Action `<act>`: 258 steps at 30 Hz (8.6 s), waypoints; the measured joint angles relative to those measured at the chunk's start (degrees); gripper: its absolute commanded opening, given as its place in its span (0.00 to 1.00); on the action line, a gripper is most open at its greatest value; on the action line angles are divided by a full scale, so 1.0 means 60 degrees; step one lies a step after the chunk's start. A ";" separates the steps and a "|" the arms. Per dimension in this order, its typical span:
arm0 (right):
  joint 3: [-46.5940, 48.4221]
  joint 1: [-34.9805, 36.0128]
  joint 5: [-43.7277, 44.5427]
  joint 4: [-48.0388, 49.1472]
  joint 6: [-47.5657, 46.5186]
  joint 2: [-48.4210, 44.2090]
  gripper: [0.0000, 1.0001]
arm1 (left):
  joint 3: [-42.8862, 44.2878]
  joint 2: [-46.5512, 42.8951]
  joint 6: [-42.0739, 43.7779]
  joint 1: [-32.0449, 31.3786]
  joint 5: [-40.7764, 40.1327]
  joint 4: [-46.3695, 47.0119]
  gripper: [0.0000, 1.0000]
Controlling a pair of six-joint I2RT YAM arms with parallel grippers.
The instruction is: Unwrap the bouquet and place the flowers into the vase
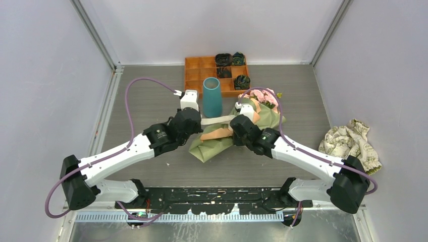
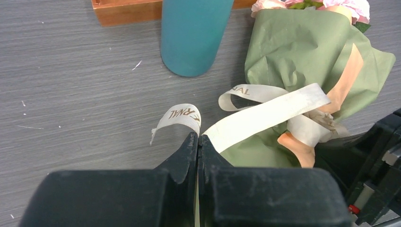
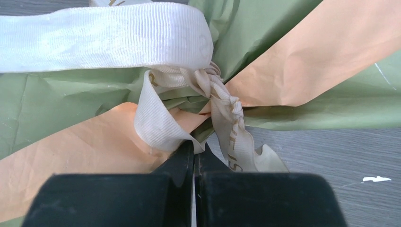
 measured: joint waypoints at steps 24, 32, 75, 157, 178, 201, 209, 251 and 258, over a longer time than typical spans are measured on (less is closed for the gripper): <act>-0.0463 0.0004 -0.0244 -0.0481 0.0244 -0.0237 0.01 | 0.0000 0.0302 -0.0415 0.0011 0.0401 0.0004 0.00; 0.0051 0.0000 0.1504 -0.2637 0.0823 -0.2674 0.01 | -0.0506 -0.0324 -0.0433 0.0011 0.0076 -0.0127 0.00; 0.5628 0.0000 0.8247 -1.0739 0.5905 -0.4805 0.57 | -0.1169 -0.6062 -0.3748 0.0047 -0.5271 -0.6954 0.57; -0.2215 -0.0561 0.0149 0.0280 0.2597 -0.0375 0.46 | -0.2728 0.4127 -0.1876 0.0007 0.5938 0.4597 0.00; -0.1548 -0.0623 0.0546 0.1257 0.2051 0.1836 0.42 | -0.2728 0.4127 -0.1876 0.0011 0.5716 0.4597 0.00; -0.0765 -0.1949 0.1297 0.0426 0.1286 0.1304 0.45 | -0.2670 0.4350 -0.1883 0.0018 0.5927 0.4714 0.00; -0.0911 -0.1996 0.1089 0.0601 0.1173 0.1315 0.49 | -0.2626 0.4360 -0.1880 0.0018 0.5960 0.4641 0.00; 0.0342 -0.1931 0.1355 -0.0645 0.0645 0.0845 0.01 | -0.1672 0.5144 -0.1843 0.0018 0.6357 0.4477 0.00; 0.0790 -0.1934 0.1847 -0.1428 0.0328 0.0481 0.01 | -0.1672 0.5169 -0.1843 0.0018 0.6368 0.4455 0.00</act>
